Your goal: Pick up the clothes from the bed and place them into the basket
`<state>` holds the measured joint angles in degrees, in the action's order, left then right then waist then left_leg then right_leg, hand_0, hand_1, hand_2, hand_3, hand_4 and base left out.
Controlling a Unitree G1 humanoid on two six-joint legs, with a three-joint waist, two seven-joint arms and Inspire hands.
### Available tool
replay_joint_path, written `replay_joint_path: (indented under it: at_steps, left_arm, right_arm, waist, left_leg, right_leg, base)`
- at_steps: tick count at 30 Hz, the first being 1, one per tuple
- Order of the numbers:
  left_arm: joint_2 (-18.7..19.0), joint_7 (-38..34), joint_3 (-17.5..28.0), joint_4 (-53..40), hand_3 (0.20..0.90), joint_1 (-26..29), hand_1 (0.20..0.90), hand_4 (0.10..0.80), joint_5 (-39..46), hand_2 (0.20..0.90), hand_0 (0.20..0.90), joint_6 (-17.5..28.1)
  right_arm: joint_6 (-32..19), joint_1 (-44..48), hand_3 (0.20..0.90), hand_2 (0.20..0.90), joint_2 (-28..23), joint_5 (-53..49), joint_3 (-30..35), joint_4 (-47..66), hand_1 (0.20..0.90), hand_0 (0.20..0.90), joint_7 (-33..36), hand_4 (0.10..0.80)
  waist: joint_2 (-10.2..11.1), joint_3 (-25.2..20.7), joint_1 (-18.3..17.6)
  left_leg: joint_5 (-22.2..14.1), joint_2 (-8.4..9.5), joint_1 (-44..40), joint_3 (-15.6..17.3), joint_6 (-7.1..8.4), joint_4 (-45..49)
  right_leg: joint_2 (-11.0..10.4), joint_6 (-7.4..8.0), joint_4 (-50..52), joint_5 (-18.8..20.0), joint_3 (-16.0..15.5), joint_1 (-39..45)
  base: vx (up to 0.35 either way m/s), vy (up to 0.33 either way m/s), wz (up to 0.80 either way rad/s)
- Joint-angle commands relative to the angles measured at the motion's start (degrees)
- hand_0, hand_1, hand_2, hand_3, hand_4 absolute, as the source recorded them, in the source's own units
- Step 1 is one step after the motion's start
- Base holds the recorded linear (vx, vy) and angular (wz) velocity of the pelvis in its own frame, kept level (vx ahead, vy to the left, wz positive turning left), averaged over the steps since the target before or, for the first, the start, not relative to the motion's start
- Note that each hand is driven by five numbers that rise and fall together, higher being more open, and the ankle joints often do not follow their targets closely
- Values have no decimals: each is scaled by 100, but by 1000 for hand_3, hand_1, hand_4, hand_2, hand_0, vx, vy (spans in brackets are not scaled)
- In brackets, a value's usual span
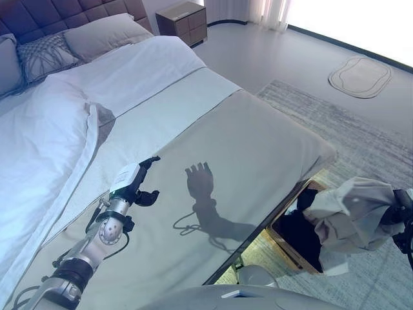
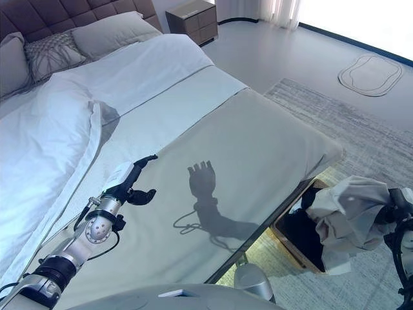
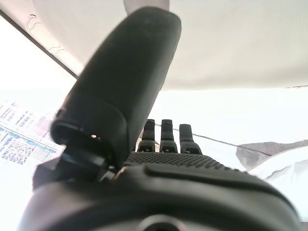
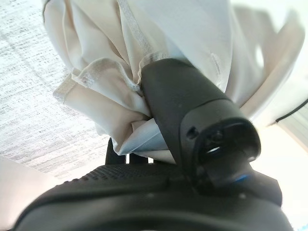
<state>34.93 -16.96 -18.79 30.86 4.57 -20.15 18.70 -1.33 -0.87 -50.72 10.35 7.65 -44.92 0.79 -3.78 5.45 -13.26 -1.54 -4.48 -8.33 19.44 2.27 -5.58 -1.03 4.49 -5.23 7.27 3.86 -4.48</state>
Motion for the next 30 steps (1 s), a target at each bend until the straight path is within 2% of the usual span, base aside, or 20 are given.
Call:
replay_joint_path:
  at_steps: [1, 21, 24, 30]
  left_arm:
    - [387, -225, 68, -378, 900, 414, 900, 800, 272, 900, 900, 210]
    - [365, -76, 94, -570, 900, 334, 900, 800, 285, 900, 900, 111]
    - [311, -123, 135, -553, 900, 271, 900, 800, 245, 900, 900, 98]
    - [70, -251, 233, -413, 900, 128, 900, 800, 127, 900, 900, 143]
  right_arm:
    - [-144, 761, 900, 900, -320, 43, 15, -134, 900, 900, 363, 800]
    - [-230, 710, 900, 900, -203, 146, -51, 318, 900, 900, 447, 800]
    - [-325, 641, 900, 900, -124, 86, -35, 711, 900, 900, 598, 800]
    - [-654, 472, 900, 900, 342, 325, -101, 1649, 900, 900, 1025, 800]
  waist:
    - [171, -250, 96]
    - [234, -233, 171]
    - [244, -237, 208]
    - [247, -231, 301]
  left_leg:
    - [-273, 115, 187, -109, -138, 420]
    - [-204, 72, 152, -146, -105, 377]
    - [-169, 73, 126, -204, -90, 343]
    - [-97, 75, 142, -362, -69, 307]
  right_leg:
    - [-59, 214, 419, -268, -198, 70]
    - [-81, 207, 420, -302, -258, 165]
    - [-97, 198, 429, -324, -326, 219]
    - [-108, 180, 484, -393, -430, 269]
  base:
    - [0, 0, 0]
    - [7, 3, 1]
    - [41, 17, 8]
    - [22, 25, 14]
